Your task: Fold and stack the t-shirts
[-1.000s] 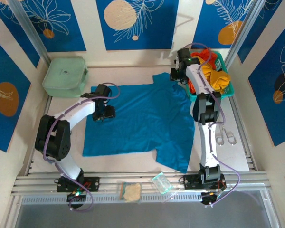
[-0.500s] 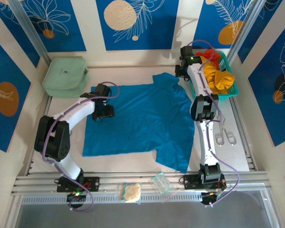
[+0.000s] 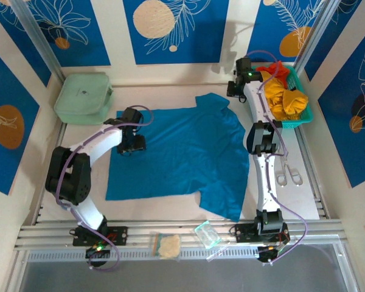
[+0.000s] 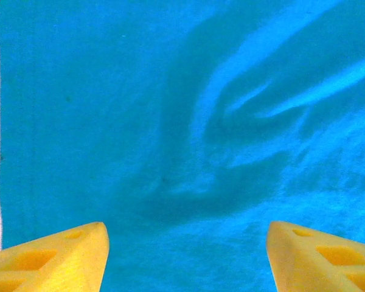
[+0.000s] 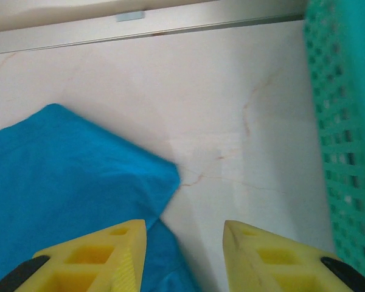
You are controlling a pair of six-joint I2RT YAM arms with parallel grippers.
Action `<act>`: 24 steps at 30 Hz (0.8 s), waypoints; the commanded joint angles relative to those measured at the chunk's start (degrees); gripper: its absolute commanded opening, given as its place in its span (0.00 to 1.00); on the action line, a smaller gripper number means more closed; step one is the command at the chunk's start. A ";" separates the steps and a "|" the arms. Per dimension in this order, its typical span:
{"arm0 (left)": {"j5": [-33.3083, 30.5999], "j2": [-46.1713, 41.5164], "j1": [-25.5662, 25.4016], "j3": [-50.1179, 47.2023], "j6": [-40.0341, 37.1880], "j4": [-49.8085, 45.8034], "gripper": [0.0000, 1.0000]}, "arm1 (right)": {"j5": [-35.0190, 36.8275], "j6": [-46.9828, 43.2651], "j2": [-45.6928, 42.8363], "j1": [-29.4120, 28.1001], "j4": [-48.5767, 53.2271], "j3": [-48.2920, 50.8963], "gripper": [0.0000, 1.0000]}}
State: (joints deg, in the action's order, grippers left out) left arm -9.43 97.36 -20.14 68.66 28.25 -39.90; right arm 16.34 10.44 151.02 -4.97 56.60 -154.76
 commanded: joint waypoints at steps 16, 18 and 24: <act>0.03 -2.73 3.31 -12.60 6.18 0.66 0.64 | -3.07 15.65 -54.40 -11.58 -16.22 80.85 0.23; 0.20 -1.47 3.66 -12.33 6.27 0.99 0.64 | -4.25 18.95 -57.25 -11.90 -17.21 87.31 0.16; 0.69 -2.42 3.84 -13.58 6.59 -0.63 0.59 | -4.46 24.45 -64.43 -13.46 -14.67 98.91 0.11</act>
State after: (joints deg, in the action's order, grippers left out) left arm -9.61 96.07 -16.82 56.10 34.20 -39.42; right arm 13.50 29.76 92.31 -17.12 41.36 -57.95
